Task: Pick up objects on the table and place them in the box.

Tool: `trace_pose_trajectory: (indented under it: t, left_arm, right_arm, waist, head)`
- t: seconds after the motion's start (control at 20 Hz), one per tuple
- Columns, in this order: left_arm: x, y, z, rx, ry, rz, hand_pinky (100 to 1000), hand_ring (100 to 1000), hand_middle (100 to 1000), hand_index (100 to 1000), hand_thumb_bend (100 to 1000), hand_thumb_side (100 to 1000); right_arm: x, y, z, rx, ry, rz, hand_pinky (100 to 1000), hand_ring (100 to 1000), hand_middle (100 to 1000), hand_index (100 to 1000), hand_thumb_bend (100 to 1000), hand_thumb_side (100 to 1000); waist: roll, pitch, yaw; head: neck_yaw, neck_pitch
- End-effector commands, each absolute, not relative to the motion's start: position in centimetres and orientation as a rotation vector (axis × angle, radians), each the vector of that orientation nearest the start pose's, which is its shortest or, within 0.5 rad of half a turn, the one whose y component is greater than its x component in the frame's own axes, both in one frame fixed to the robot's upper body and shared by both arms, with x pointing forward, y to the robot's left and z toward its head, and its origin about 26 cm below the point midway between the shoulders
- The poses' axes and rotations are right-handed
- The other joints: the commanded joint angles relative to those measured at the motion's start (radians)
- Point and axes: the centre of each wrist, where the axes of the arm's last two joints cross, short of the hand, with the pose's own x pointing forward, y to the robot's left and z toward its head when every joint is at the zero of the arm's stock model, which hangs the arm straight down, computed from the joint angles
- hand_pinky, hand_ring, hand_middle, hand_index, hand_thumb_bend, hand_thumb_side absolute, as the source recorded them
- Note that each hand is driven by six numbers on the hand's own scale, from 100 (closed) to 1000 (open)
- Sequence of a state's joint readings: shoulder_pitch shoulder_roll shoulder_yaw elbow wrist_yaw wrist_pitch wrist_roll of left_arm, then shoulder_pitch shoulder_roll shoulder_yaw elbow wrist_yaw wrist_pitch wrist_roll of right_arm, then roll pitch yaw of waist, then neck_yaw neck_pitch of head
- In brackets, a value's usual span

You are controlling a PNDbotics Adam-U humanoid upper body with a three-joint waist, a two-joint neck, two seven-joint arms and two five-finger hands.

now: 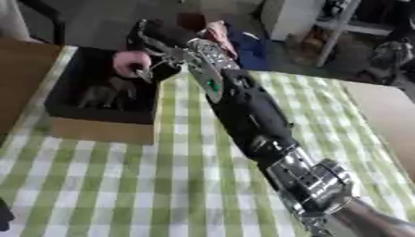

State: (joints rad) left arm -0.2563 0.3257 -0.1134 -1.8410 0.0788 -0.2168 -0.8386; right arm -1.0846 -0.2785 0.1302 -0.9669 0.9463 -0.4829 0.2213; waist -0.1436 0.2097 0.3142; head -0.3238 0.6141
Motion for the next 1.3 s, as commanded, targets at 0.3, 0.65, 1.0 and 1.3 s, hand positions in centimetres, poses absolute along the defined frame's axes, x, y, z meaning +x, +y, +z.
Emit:
trace_pose_trajectory:
  t: [0.3, 0.65, 1.0, 1.3]
  left_arm:
    - [31.6, 24.6, 14.9, -0.46, -1.948, -1.339, 654, 561, 585, 690, 100, 306]
    - [31.6, 24.7, 15.0, -0.458, -1.946, -1.339, 654, 562, 587, 691, 100, 306]
    - [31.5, 24.8, 14.9, -0.451, -1.946, -1.333, 654, 563, 588, 692, 100, 306]
    - [31.4, 25.5, 14.6, -0.417, -1.946, -1.304, 653, 564, 588, 692, 100, 304]
  right_arm:
    - [48.3, -16.1, 24.5, 0.995, 2.478, -2.275, 726, 667, 596, 720, 100, 186]
    - [48.0, -15.8, 24.7, 0.997, 2.418, -2.308, 739, 726, 725, 834, 221, 208]
    - [47.5, -16.9, 26.5, 1.042, 2.437, -2.217, 749, 760, 784, 875, 275, 194]
    - [46.1, -19.1, 29.0, 0.98, 2.536, -2.036, 754, 754, 761, 864, 207, 117]
  waist:
    - [0.007, -0.013, -0.002]
    - [0.007, -0.013, -0.009]
    - [0.01, -0.015, -0.023]
    - [0.017, -0.015, -0.056]
  head:
    - [-0.005, -0.005]
    - [-0.002, -0.005]
    - [0.005, -0.005]
    - [0.029, -0.004]
